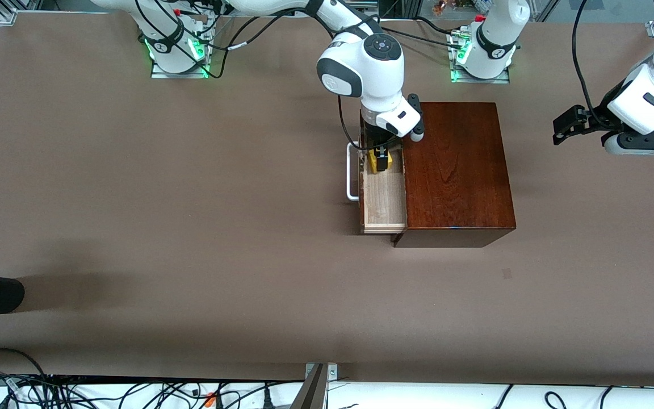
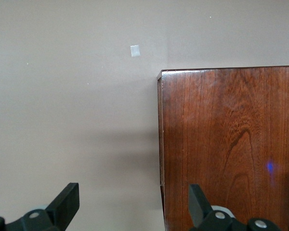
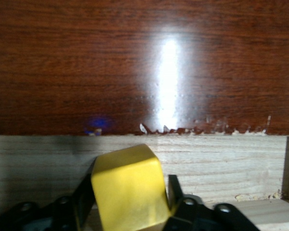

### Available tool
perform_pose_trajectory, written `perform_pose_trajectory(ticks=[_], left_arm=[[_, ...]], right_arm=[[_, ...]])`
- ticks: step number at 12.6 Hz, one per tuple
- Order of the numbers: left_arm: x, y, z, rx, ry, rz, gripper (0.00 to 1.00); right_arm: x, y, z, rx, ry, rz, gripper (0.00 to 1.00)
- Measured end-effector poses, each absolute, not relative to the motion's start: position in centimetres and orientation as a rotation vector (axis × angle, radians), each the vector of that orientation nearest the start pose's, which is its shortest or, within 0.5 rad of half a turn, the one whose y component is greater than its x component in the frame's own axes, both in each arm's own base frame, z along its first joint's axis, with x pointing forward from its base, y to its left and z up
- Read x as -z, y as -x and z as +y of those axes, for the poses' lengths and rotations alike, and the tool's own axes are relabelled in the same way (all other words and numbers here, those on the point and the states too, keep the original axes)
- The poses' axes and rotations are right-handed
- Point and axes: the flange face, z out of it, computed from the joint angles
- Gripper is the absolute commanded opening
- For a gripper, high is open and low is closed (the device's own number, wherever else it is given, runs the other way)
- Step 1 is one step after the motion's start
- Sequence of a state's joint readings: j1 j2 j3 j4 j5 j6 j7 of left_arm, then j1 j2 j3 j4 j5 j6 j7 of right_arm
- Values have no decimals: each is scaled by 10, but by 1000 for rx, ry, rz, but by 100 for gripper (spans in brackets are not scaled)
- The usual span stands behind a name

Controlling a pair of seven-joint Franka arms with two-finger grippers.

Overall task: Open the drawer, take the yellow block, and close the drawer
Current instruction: 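Lower the right gripper into the drawer and grasp the yellow cube, then lift the yellow cube out of the drawer with the right gripper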

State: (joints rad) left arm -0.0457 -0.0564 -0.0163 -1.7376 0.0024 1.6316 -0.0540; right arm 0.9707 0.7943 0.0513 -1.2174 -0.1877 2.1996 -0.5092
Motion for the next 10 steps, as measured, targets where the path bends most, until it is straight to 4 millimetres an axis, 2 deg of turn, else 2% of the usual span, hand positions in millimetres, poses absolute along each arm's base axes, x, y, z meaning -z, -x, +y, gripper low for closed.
perform_pose_trajectory(ticks=[2,5,10], left_arm=[[-582,-537,-33,-78,3134,13,100],[-582,-537,-33,-78,3134,12,100],[-582,-537,-33,-77,3134,12,100]], right_arm=[[-320,-419,650,-333,-2116,2196,24],[-332,-420,650,-299,-2141,2164,24],[-403,-427,642,-201,-2286,2086,24]])
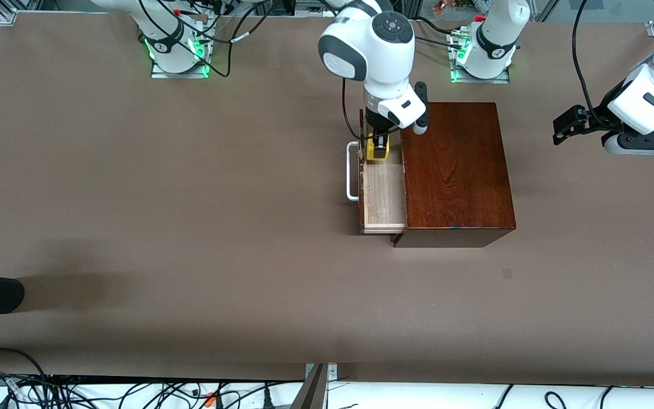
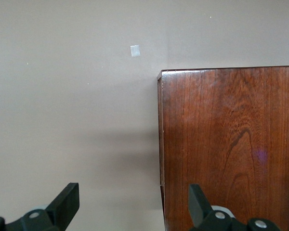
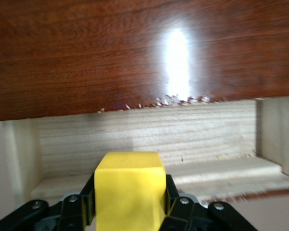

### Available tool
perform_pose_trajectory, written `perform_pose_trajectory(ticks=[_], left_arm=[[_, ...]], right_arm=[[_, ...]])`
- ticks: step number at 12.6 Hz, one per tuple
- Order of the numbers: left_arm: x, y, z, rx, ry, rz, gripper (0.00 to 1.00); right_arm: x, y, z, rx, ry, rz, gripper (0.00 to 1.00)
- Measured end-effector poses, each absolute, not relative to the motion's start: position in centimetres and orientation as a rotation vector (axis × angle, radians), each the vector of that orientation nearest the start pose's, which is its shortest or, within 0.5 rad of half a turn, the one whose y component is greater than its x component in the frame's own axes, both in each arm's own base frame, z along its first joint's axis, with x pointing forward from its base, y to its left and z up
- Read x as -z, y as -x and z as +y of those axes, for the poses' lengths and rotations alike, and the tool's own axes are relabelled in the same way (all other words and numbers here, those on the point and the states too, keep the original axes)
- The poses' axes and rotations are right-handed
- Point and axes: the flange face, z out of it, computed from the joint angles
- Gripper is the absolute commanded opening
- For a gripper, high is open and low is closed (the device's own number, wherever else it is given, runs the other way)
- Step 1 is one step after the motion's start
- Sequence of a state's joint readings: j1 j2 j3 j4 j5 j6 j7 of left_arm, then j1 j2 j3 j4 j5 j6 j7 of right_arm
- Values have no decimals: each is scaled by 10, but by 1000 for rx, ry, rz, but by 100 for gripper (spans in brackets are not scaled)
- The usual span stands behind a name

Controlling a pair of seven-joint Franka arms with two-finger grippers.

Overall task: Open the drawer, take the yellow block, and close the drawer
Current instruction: 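Lift the yellow cube out of the drawer with the right gripper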

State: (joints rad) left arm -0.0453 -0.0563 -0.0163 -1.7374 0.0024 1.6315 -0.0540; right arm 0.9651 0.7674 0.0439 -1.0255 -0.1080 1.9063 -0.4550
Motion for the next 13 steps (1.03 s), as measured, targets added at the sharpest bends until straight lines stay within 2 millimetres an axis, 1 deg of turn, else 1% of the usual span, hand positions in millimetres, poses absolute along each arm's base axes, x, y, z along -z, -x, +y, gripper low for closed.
perform_pose_trajectory(ticks=[2,3,4,5,7,9,10,11,12,13], left_arm=[[-582,-537,-33,-80,3134,12,100],[-581,-536,-33,-87,3134,12,100],[-581,-536,-33,-96,3133,11,100],[-580,-535,-33,-110,3133,11,100],[-578,-532,-35,-152,3163,6,100],[-569,-533,-41,-222,3249,-5,100],[-561,-537,-43,-249,3267,17,100],[-553,-540,-46,-272,3274,61,100],[-545,-543,-54,-298,3277,150,100],[-536,-544,-71,-325,3272,300,100]], right_arm=[[-443,-437,625,220,2392,-2070,24],[-462,-446,613,225,2422,-2033,24],[-480,-459,595,222,2454,-1981,24],[-498,-479,570,213,2487,-1903,24],[-531,-529,504,195,2549,-1751,24],[-553,-579,425,174,2599,-1616,23],[-563,-598,387,175,2636,-1542,24],[-569,-613,352,157,2677,-1475,23],[-572,-624,319,117,2717,-1412,23],[-572,-633,288,70,2755,-1351,23]])
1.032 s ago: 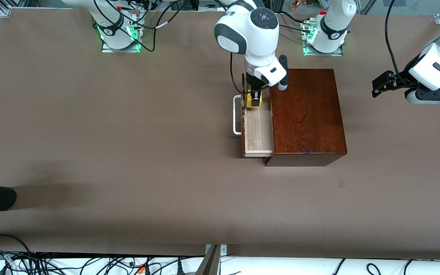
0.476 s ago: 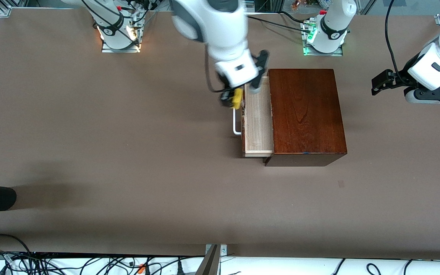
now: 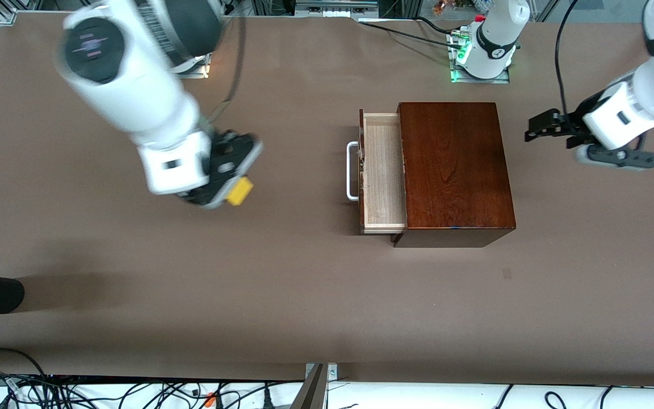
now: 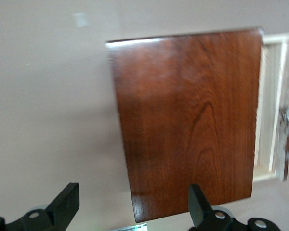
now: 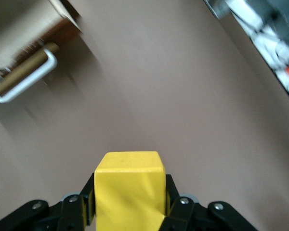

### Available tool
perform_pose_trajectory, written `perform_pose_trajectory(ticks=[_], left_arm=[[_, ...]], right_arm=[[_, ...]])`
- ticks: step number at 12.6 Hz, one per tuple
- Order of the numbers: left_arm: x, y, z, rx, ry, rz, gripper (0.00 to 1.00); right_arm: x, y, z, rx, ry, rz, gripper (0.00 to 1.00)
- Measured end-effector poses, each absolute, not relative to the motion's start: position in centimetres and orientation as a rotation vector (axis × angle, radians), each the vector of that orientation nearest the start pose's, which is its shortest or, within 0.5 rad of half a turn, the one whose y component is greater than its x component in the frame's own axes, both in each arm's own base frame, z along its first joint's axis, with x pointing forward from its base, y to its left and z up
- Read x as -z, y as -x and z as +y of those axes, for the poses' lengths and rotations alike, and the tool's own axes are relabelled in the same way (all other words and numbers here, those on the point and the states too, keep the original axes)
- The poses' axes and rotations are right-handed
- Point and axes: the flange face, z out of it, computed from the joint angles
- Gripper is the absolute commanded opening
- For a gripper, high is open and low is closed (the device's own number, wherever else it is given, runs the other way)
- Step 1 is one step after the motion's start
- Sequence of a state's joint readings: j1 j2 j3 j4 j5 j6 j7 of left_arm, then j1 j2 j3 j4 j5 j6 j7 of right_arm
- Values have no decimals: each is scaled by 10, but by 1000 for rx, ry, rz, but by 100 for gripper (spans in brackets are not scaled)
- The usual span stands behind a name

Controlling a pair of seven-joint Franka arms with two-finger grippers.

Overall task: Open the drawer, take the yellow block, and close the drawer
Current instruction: 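Lift the yellow cube out of the drawer with the right gripper, then lower the cube onto the table while the left gripper pushes the drawer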

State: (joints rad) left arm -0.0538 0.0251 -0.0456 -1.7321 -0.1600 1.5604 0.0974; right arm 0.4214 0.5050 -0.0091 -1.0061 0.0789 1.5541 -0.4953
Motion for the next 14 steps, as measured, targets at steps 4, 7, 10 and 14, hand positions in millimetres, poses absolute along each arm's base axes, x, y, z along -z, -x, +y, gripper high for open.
perform_pose_trajectory(ticks=[4,7,10,14], left_arm=[[-511,-538,-207,-393,3153,918,100],[-498,-518,-316,-401,3035,1243,100],[-453,-515,-422,-356,2908,1586,100],[-373,-515,-498,-173,2721,1979,100]], right_arm=[[-556,-665,173,-74,2853,-1091,20],[-527,-672,112,-160,2889,-916,16],[-486,-657,82,-188,2939,-721,16],[-411,-634,60,-171,2988,-617,14]])
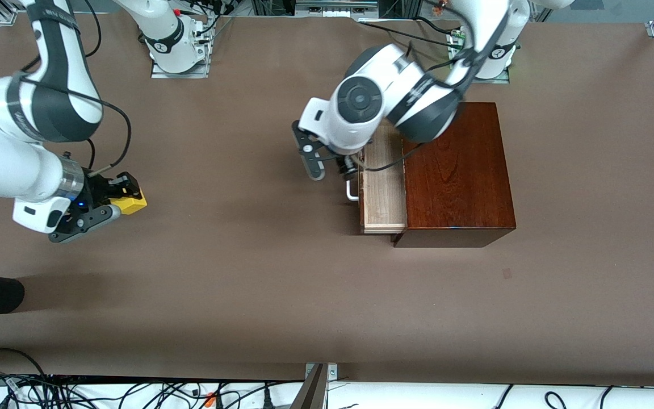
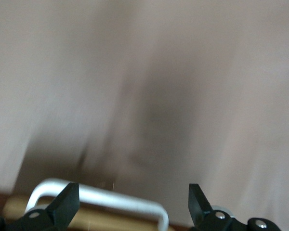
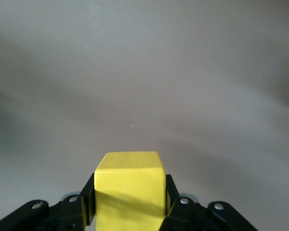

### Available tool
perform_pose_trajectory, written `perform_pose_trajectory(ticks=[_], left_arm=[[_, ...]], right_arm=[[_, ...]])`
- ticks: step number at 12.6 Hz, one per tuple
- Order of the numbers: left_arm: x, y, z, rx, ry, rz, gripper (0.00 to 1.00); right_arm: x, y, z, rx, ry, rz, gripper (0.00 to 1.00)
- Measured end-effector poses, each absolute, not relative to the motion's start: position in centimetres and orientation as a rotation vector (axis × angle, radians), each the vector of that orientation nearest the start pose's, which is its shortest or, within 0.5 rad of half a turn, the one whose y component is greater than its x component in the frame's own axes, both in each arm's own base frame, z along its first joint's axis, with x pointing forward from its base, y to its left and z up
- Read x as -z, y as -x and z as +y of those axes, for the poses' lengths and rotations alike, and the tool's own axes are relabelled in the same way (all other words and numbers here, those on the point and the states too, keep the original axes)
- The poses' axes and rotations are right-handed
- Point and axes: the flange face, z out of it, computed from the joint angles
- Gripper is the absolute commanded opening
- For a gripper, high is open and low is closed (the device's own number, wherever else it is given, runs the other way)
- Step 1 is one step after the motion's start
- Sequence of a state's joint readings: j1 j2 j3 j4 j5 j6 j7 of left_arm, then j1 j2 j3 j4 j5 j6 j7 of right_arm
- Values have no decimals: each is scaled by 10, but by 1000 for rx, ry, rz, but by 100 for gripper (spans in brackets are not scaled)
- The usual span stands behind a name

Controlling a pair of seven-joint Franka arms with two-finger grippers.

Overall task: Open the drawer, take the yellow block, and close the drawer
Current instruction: 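Lower the cube onto the table while the left gripper pushes the drawer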

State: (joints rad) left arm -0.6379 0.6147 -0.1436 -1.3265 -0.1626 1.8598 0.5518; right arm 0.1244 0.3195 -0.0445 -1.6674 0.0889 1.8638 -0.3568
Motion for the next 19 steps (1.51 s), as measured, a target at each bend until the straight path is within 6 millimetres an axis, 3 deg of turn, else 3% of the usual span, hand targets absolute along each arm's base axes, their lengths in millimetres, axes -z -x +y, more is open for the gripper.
perform_pose_trajectory(ticks=[3,7,12,14,15,16,17,18,19], left_arm=[[-325,-516,-508,-167,2486,2238,100],[-298,-516,-498,-262,2306,2323,100],[-290,-513,-490,-357,2196,2305,100],[-289,-514,-483,-407,2167,2287,100],[-288,-515,-478,-440,2152,2274,100],[-286,-515,-473,-480,2135,2260,100],[-285,-517,-467,-516,2123,2244,100],[-284,-519,-460,-552,2123,2226,100],[-283,-522,-453,-577,2132,2214,100]], right_arm=[[-351,-618,48,-168,3078,-510,14],[-297,-596,45,-157,3130,-260,15],[-219,-595,45,-85,3152,-106,21],[-199,-597,45,-56,3155,-99,25],[-200,-598,46,-41,3160,-105,29],[-199,-600,46,-25,3164,-114,39],[-199,-600,46,-16,3166,-118,58],[-199,-602,46,-7,3168,-125,100],[-200,-603,47,3,3175,-142,100]])
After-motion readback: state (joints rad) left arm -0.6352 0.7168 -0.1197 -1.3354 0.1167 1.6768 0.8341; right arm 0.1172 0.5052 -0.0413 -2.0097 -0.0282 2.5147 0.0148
